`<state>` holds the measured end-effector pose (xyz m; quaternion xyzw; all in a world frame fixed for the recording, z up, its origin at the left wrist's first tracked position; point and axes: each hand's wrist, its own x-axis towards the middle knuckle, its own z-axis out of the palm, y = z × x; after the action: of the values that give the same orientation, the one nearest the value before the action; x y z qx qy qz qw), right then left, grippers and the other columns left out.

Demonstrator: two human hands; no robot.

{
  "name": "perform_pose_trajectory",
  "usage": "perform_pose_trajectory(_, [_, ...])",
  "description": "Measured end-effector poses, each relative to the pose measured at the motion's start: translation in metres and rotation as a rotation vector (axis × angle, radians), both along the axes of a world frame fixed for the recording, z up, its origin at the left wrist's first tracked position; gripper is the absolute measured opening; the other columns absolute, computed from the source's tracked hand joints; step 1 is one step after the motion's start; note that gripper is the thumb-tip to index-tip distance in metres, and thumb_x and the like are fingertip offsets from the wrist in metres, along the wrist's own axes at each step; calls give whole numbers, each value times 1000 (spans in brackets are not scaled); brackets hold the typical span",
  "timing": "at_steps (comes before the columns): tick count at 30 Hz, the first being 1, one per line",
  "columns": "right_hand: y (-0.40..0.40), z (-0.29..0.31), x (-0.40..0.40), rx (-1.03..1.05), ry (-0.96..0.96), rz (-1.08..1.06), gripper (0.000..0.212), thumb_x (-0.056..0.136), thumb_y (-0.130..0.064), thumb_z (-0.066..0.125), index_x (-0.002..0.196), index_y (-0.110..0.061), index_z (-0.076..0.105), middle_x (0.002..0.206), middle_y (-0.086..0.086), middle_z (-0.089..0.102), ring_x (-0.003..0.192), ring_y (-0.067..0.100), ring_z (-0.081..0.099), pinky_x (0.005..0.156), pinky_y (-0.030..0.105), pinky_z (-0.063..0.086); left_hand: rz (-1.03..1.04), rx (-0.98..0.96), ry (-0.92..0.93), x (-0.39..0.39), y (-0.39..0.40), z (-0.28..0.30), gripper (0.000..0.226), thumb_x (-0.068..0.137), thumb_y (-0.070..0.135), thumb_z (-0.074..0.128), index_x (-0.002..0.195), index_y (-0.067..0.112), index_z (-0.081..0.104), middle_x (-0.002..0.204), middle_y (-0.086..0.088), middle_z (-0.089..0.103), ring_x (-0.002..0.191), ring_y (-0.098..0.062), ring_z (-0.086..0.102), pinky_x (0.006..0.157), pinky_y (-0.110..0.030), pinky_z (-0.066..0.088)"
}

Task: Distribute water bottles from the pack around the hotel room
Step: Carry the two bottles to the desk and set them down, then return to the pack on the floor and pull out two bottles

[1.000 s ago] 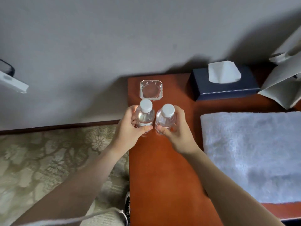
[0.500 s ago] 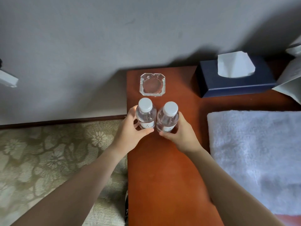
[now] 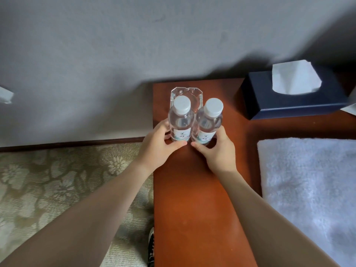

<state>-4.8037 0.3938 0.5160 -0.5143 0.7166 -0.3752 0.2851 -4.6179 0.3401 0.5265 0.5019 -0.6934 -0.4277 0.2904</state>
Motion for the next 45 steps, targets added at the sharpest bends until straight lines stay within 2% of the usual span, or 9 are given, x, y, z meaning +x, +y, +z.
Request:
perform_pose_trajectory(6, [-13, -3, -2, -2, 34, 2, 57, 74, -34, 84, 122, -24, 54, 102, -23, 59, 103, 11, 61, 84, 24, 44, 69, -123, -95, -3, 7, -12, 54, 80, 39, 74, 128, 24, 55, 124, 14, 66, 110, -2, 64, 91, -31, 56])
perform_pose_trajectory(11, [-15, -5, -2, 8, 63, 21, 62, 77, -38, 81, 129, -24, 51, 109, -22, 58, 109, 15, 61, 88, 31, 48, 130, -218, -238, -6, 10, -14, 53, 79, 47, 71, 125, 26, 55, 116, 17, 69, 97, -2, 67, 73, -17, 51])
perform_pose_trajectory(18, [-14, -3, -1, 28, 15, 3, 59, 76, -35, 82, 125, -25, 52, 105, -24, 59, 105, 10, 60, 85, 25, 44, 143, -234, -248, -8, 11, -10, 47, 82, 43, 71, 122, 32, 50, 117, 25, 64, 96, -6, 68, 73, -29, 57])
perform_pose_trajectory(22, [-14, 3, -1, 98, -63, 30, 66, 71, -30, 86, 126, -25, 49, 108, -22, 58, 103, 3, 55, 88, 20, 42, 107, -117, -201, -6, 12, -14, 62, 83, 47, 69, 136, 30, 44, 132, 16, 62, 113, -9, 64, 88, -39, 57])
perform_pose_trajectory(26, [5, 18, -3, 121, -186, 34, 111, 58, -44, 90, 148, -23, 29, 148, -4, 43, 135, 10, 42, 109, 28, 38, 91, 51, -68, -1, 22, 4, 91, 78, 49, 73, 151, 29, 23, 150, 12, 46, 136, -5, 45, 109, -39, 44])
perform_pose_trajectory(29, [23, 61, -8, 54, -183, -5, 112, 66, -41, 88, 152, -17, 20, 156, 2, 29, 142, 14, 32, 115, 35, 33, 177, -30, -81, 7, 40, 48, 81, 80, 44, 73, 148, 26, 32, 151, 9, 44, 132, -5, 46, 107, -26, 41])
perform_pose_trajectory(36, [23, 216, 15, -247, -166, 133, 84, 68, -35, 86, 138, -22, 42, 137, -7, 50, 125, 6, 49, 104, 27, 42, 369, -376, -16, 57, 84, 204, 41, 80, 36, 68, 117, 19, 62, 107, 18, 65, 102, 6, 59, 88, -7, 43])
perform_pose_trajectory(40, [20, 307, 83, -331, -231, 369, 63, 67, -49, 71, 123, -30, 51, 122, -17, 60, 111, 2, 59, 90, 24, 48, 493, -466, -17, 107, 113, 296, 24, 81, 33, 67, 102, 23, 67, 99, 17, 68, 98, -5, 64, 85, -12, 46])
perform_pose_trajectory(45, [43, 408, 194, -388, -246, 699, 37, 77, -47, 63, 112, -38, 56, 102, -19, 65, 101, 6, 62, 82, 24, 50, 795, -556, -50, 207, 183, 400, 20, 85, 21, 71, 100, 34, 67, 99, 20, 68, 94, -9, 65, 78, -23, 53])
